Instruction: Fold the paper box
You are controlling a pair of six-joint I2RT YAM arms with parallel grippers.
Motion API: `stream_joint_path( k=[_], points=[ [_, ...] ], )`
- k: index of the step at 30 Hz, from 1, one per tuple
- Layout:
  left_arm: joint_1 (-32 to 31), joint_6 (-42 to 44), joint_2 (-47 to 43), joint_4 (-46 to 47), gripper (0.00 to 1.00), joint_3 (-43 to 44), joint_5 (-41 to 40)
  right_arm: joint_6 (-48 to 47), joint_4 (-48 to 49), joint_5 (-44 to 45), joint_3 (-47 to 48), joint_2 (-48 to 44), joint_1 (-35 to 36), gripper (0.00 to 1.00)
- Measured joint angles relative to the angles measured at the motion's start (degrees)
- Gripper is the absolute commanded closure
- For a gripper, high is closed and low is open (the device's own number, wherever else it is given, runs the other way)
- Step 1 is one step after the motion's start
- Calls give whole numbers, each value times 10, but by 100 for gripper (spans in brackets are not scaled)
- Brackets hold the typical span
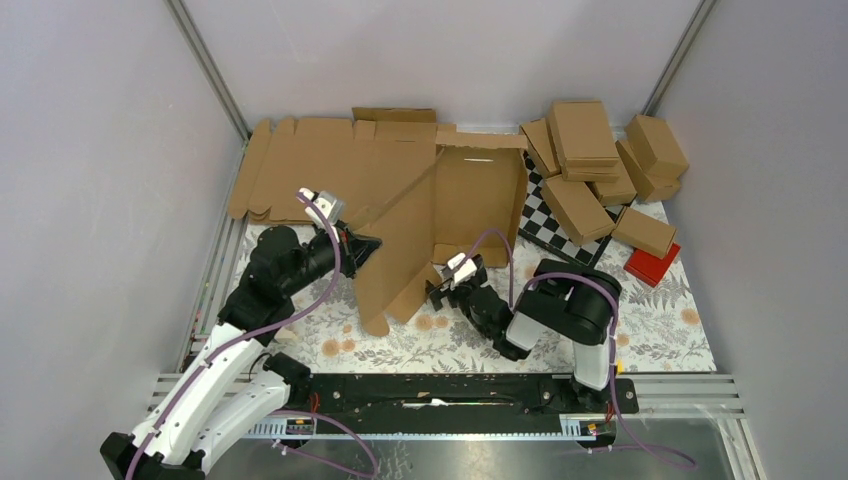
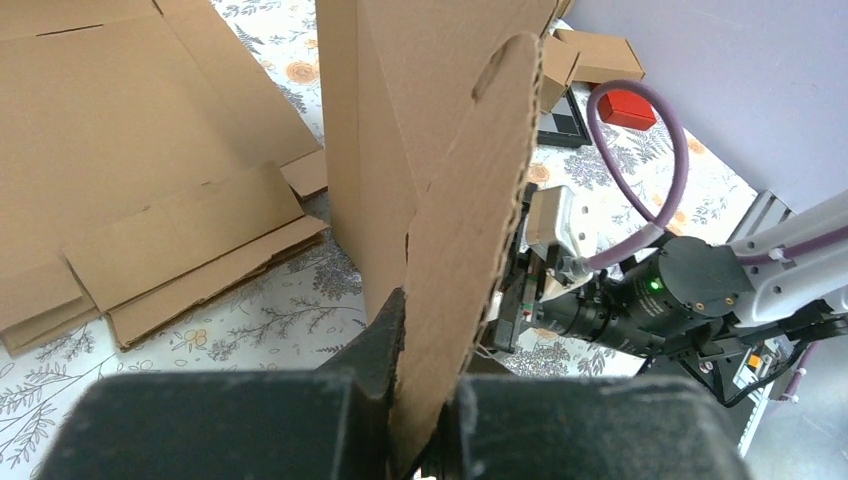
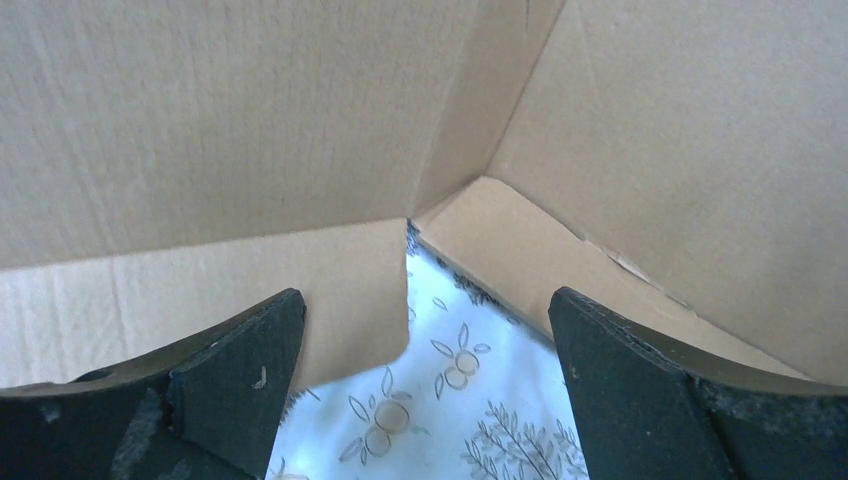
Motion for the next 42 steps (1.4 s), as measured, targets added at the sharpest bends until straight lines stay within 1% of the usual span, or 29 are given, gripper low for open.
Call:
stream_joint_path(
  k=[5,8,10,15,19,22,25,27,28,31,34,39,42],
  points=[
    [0,0,-1,-4,100,1,-12,1,0,32,-32,-33,5,0],
    [0,0,-1,-9,100,4,-17,12,-8,56,-55,-91,5,0],
    [0,0,-1,-12,100,5,-19,32,-36,76,-62,-138,5,0],
    [0,-3,-4,-22,100,9,-23,97,-209,110,-57,-282,5,0],
    [0,-12,-8,-37,100,16,-31,138,-353,110,-54,-401,-7,0],
    [0,-23,-11,-44,100,16,-52,185,-479,78,-42,-497,-68,0],
    [0,-40,-12,-49,100,16,-70,218,-601,63,-5,-562,-132,0],
    [0,-56,-12,-52,100,16,-79,228,-648,61,13,-586,-143,0],
    [0,-62,-11,-52,100,17,-83,236,-700,58,35,-608,-149,0],
    [0,-80,-8,-58,100,19,-98,252,-791,46,83,-628,-164,0],
    [0,-99,-1,-63,100,26,-111,266,-873,25,134,-629,-195,0],
    [0,-120,18,-89,100,53,-119,277,-951,-48,193,-607,-263,0],
    [0,-127,43,-109,100,79,-115,277,-972,-96,231,-562,-289,0]
  ],
)
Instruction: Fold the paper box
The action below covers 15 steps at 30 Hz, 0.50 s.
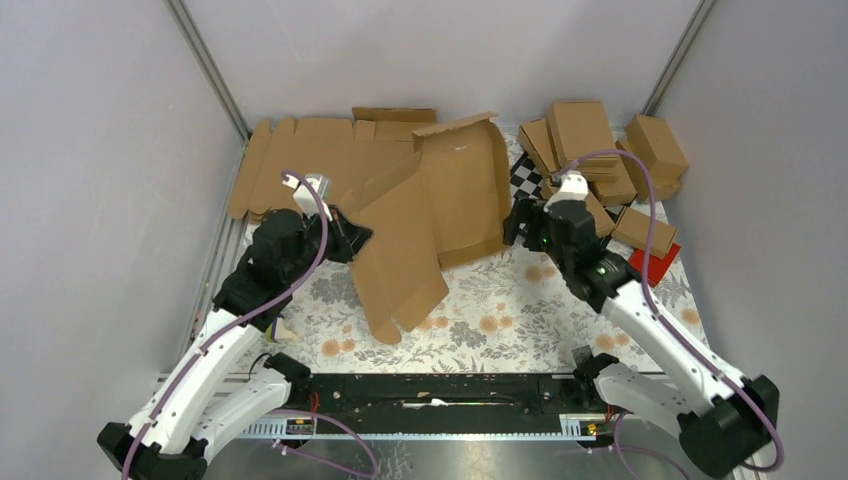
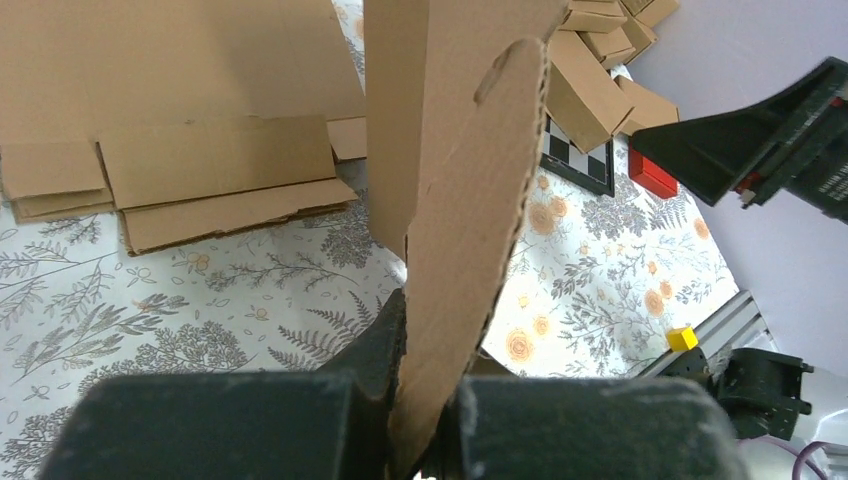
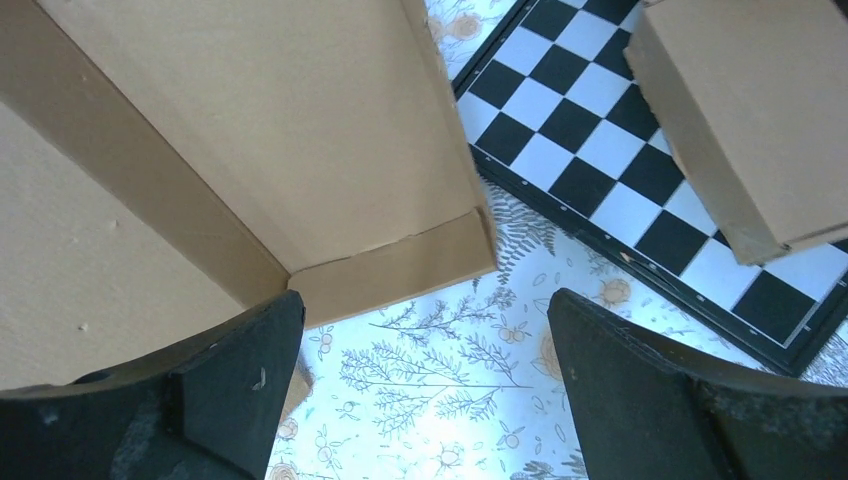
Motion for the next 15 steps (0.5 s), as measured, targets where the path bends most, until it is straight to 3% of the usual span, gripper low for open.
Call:
stream_joint_path(
  k=[7,15],
  points=[
    [0,-10,33,-21,100,24,7,-14,-5,-43,85,154,-22,10],
    [0,2,73,-66,100,74,20,-13,3,-116,160,290,-114,17]
  ],
)
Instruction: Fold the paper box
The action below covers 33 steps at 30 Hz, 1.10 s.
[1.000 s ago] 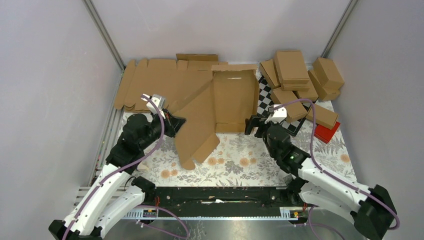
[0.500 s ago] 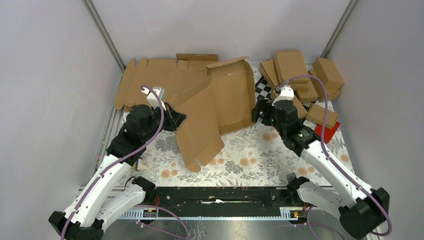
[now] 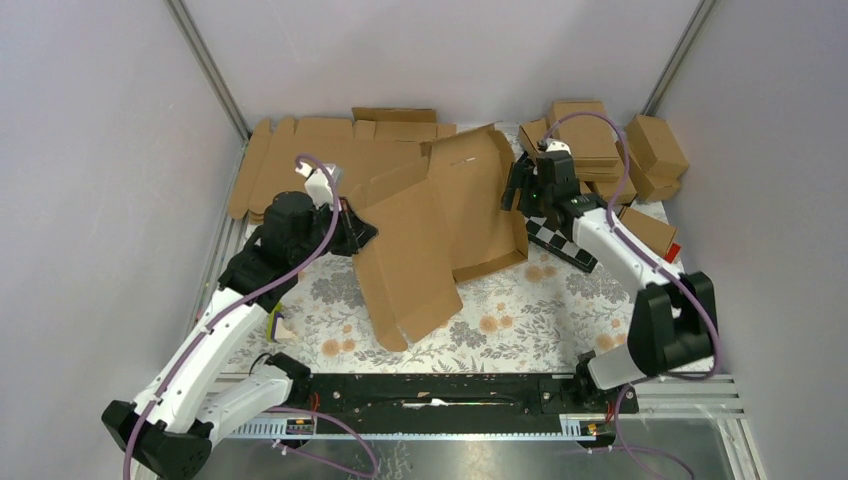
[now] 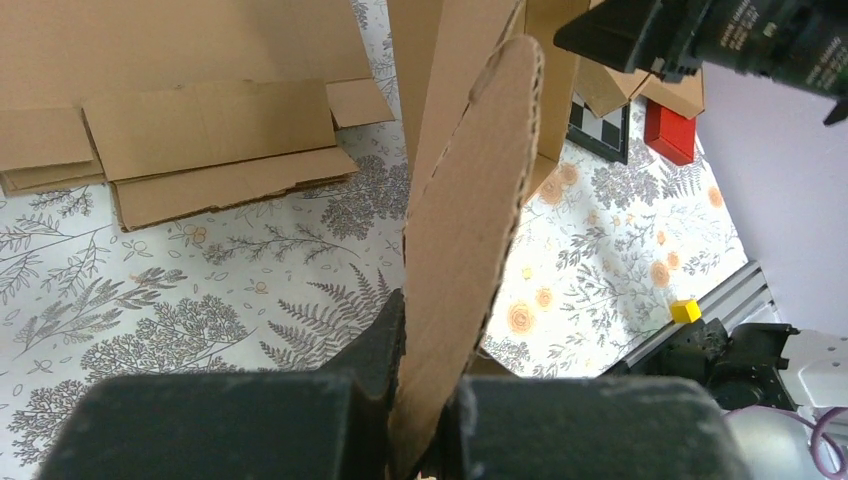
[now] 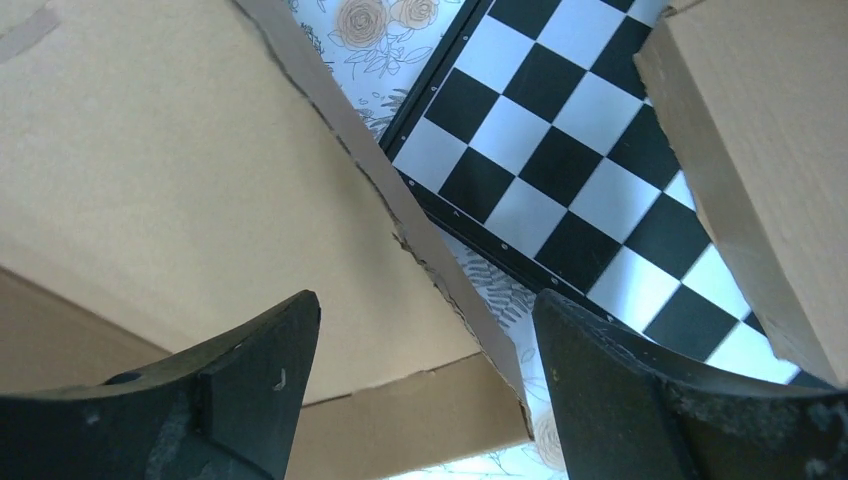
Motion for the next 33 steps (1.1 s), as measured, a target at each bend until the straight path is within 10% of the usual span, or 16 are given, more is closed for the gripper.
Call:
stream_joint_path(
  k=[6,16,26,33],
  points=[
    [0,17,24,-10,100,18,-1,-4,0,-24,40,80,-9,40],
    [1,60,137,-52,100,124,0,2,0,-33,7,73,-10,47],
    [40,148,252,-170,100,260,47,15,-42,-68,-83,-39,-10,6],
    [19,189,340,-280,100,318,68,16,-98,-52,-99,-176,-10,2]
  ],
)
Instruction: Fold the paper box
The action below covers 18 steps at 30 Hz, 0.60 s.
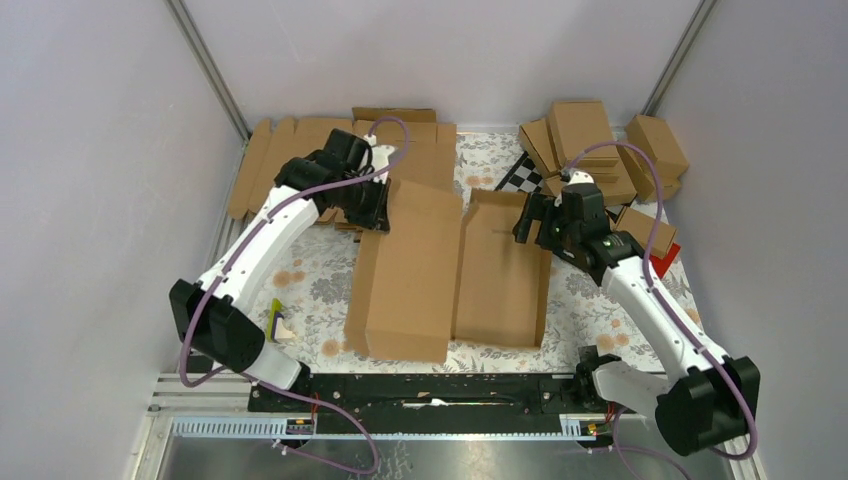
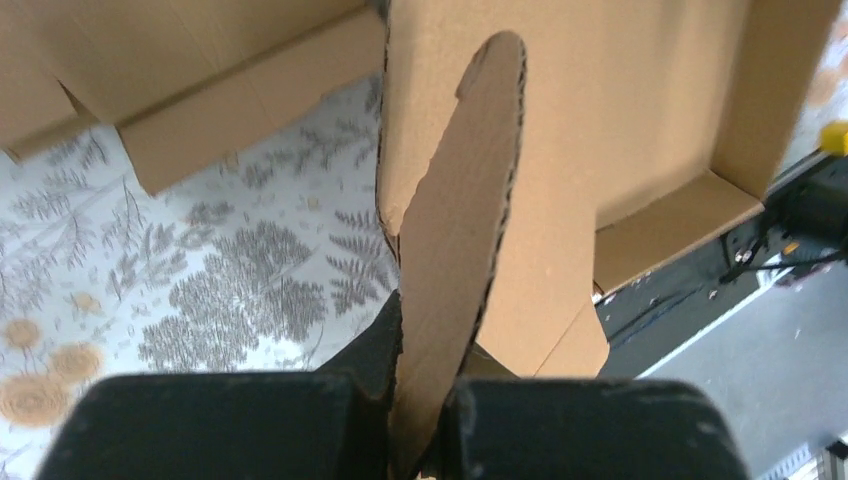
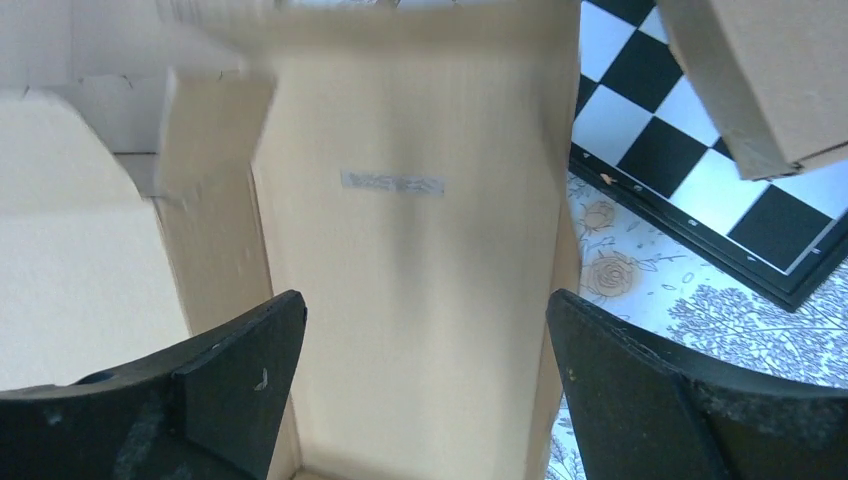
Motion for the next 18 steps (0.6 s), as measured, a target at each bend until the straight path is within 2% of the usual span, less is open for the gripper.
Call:
stream_joint_path(
  k=[5,9,13,14,16,17,18],
  points=[
    [-22,14,45,-75,100,8,-38,8,-24,25,-2,-41,0,1],
    [-47,21,138,-134,91,85,-87,6,-25,-4,-14,-56,0,0],
    [-76,35,235,-166,66,221,-139,-2,-25,-59,-15,-45,0,0],
    [-82,40,254,-165,58,256,-144,-4,-25,-69,-15,-39,0,0],
    [-93,43,281,-159,50,315,-138,-6,-25,-81,-15,-31,0,0],
    [-99,42,286,-148,38,331,-134,-7,-25,-83,-15,-28,0,0],
    [-104,39,287,-133,29,339,-129,-9,-25,-83,-15,-25,0,0]
  ],
)
